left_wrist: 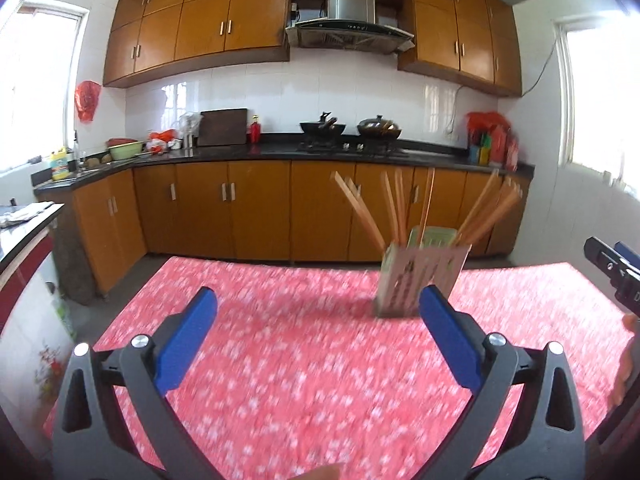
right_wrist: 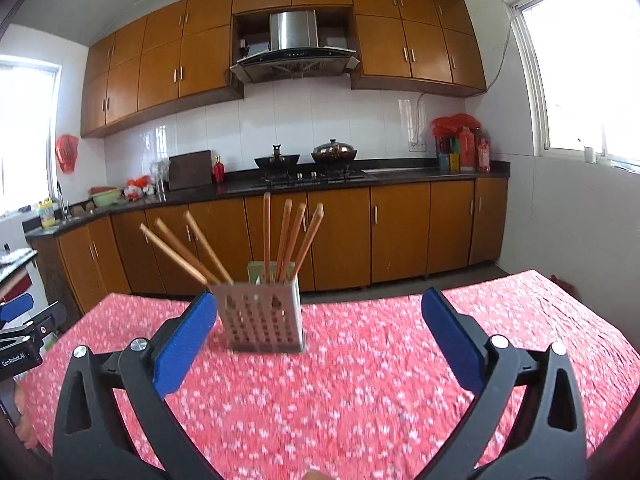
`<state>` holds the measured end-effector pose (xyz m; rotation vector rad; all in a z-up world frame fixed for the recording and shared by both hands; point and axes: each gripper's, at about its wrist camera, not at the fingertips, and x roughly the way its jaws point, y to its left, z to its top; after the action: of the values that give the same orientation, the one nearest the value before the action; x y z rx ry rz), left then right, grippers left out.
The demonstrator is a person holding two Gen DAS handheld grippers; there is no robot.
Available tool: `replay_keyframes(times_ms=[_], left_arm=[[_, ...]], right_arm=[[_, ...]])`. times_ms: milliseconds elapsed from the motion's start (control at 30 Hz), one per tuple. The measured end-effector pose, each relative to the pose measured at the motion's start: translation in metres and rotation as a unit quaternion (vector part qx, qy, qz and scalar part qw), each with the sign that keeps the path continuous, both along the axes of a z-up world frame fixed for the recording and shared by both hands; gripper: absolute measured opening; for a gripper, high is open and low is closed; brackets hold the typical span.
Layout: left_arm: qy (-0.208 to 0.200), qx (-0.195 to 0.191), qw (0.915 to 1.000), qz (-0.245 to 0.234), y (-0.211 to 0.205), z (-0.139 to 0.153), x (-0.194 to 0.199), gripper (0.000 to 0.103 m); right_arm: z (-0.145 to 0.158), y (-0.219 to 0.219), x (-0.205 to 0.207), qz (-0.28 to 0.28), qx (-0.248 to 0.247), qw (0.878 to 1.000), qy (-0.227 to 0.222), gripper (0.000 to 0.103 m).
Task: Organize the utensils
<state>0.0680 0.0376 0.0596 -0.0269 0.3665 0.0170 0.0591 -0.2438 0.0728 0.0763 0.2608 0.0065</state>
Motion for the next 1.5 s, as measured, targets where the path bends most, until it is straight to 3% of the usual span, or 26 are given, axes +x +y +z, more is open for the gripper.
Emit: replay_keyframes(times_ms=[300, 633, 1500], left_arm=[[-0.014, 0.042, 0.9990, 0.007, -0.017, -0.040, -0.037, 0.099], [0.008, 0.039, 0.9992, -0.005, -0.028, -0.076, -0.042, 0.099], [0.023, 0.019, 0.9994, -0.015, -0.028, -0.090, -0.039, 0.099]], right_arm=[[-0.052, 0.015, -0.025, 0.007, -0.019, 0.999, 0.042, 0.101], [-0.082, 0.019, -0.042, 0.000, -0.038, 0.998, 0.055, 0.101], [-0.092, 0.009, -0.044, -0.005, -0.019, 0.998, 0.068, 0.101]])
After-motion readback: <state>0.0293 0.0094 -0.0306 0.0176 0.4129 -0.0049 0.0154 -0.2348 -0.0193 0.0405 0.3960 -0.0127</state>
